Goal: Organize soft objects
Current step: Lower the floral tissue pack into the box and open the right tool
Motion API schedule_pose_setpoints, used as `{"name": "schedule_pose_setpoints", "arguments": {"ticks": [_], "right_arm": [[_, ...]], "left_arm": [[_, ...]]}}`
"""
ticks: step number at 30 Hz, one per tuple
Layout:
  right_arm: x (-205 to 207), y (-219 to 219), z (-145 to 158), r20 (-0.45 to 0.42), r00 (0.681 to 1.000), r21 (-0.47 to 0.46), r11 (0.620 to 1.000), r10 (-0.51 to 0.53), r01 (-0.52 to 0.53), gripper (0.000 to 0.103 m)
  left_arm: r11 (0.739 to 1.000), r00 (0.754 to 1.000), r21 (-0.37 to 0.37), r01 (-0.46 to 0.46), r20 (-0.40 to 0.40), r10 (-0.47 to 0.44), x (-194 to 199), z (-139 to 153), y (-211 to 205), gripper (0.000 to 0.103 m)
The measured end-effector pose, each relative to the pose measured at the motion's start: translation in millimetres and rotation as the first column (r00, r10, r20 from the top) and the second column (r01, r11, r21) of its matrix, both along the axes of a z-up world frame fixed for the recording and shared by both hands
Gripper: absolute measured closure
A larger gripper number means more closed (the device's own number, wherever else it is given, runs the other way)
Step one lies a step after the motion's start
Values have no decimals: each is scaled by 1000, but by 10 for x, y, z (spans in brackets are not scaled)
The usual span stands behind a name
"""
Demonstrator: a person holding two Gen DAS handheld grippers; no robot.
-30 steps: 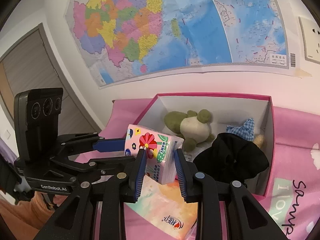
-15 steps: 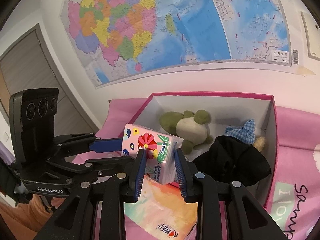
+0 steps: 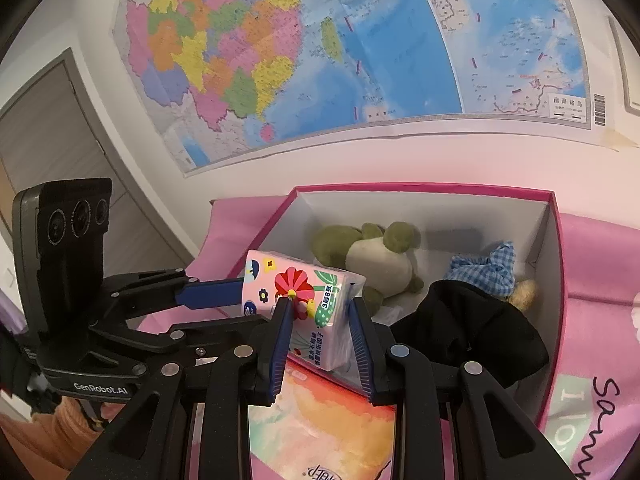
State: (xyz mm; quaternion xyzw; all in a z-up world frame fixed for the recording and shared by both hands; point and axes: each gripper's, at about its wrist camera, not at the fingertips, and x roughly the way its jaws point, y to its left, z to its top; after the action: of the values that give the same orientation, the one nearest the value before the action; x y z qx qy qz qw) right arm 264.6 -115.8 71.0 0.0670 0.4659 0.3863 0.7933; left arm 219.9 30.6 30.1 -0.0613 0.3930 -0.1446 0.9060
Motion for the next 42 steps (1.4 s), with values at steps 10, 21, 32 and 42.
{"name": "schedule_pose_setpoints", "arguments": {"ticks": [10, 21, 32, 42], "right_arm": [[47, 35, -67, -18, 1000, -15, 1000, -4, 4, 74], [93, 92, -165, -45, 999, -34, 999, -4, 2, 74], [140, 141, -244, -61, 998, -56, 998, 7, -11, 74], [122, 172, -270, -44, 999, -95, 995, -23, 19, 72]], "left_arm": [[1000, 1000, 5, -11, -23, 11, 103, -66, 9, 57], [1000, 998, 6, -20, -53, 20, 178, -157, 47, 57], [999, 997, 11, -30, -76, 31, 227, -232, 74, 57], [997, 995, 15, -82, -56, 82, 209, -220, 145, 56]]}}
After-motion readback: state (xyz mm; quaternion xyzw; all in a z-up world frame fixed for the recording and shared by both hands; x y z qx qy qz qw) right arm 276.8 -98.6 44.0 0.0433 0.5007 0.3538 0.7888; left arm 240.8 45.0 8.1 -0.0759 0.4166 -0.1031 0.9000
